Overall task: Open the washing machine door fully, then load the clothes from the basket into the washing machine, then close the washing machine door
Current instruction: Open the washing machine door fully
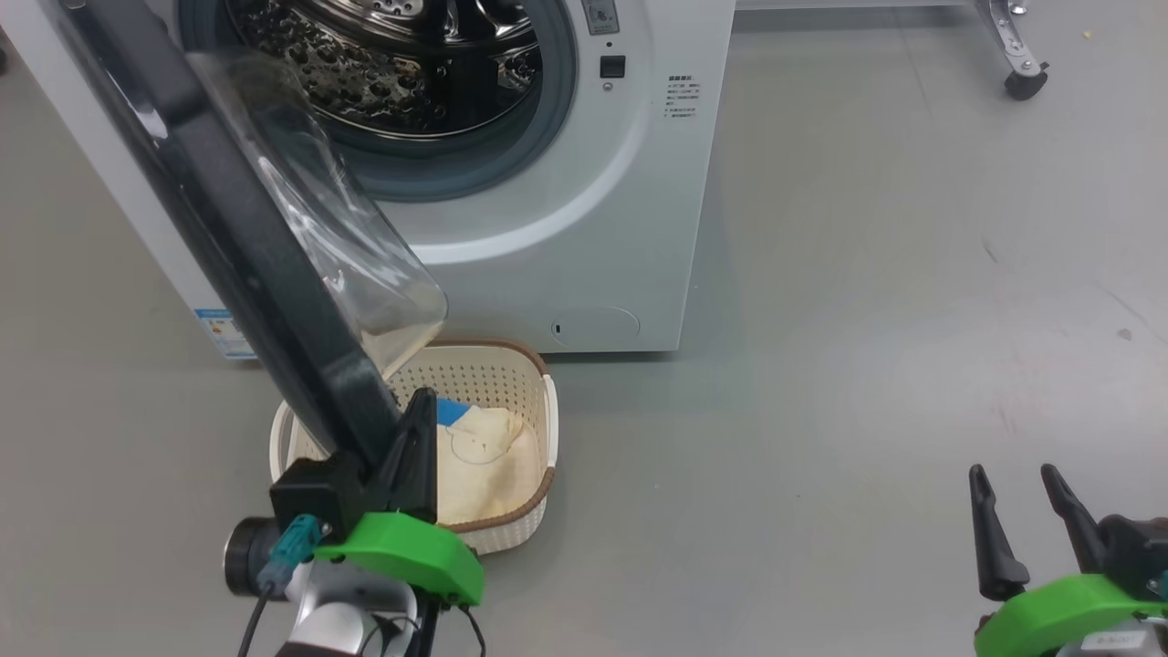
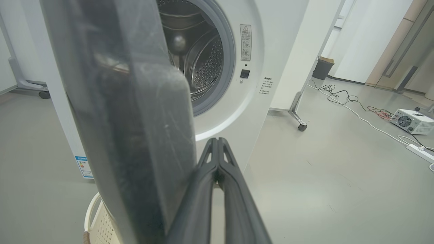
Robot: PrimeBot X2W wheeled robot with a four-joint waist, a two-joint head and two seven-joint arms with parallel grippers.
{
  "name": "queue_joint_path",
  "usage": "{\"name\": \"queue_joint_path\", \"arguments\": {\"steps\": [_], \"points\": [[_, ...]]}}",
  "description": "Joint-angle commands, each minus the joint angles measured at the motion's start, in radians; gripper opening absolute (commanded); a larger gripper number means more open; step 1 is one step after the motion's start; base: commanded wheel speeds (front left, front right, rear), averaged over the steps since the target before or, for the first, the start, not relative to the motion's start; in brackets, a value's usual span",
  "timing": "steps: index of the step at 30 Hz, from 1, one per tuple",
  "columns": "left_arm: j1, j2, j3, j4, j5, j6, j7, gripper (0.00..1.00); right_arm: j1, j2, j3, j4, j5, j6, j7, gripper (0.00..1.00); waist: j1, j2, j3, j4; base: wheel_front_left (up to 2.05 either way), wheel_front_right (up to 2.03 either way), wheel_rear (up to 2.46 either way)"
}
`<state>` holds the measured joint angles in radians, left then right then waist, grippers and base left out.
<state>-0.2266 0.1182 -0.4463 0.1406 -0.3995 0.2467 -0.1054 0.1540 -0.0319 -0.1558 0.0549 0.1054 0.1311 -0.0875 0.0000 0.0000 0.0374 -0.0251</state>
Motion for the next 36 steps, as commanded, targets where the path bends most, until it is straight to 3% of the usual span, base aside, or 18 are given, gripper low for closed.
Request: {"name": "queue_joint_path", "arguments": {"steps": [1,15,36], "points": [[-0.02,0.029,0.056,-0.034,-0.009,0.059,-0.009,0.0,-0.057,-0.018,0.023,-0.029,-0.006,0.0,-0.003,1.0,0.0,0.0,0.0,-0.002,0.0,0.0,0.0],[0.069,0.077,0.091,-0.074,-0.02,0.092,-0.024,0.0,-0.053,-0.018,0.006,-0.018,-0.015,0.0,0.0,1.0,0.0,0.0,-0.01,0.009,0.0,0.0,0.0],[0.14,0.141,0.174,-0.123,-0.041,0.151,-0.041,0.0,-0.053,-0.018,-0.014,-0.018,-0.012,0.0,0.007,1.0,0.0,0.0,-0.005,0.091,0.0,0.0,0.0]]}}
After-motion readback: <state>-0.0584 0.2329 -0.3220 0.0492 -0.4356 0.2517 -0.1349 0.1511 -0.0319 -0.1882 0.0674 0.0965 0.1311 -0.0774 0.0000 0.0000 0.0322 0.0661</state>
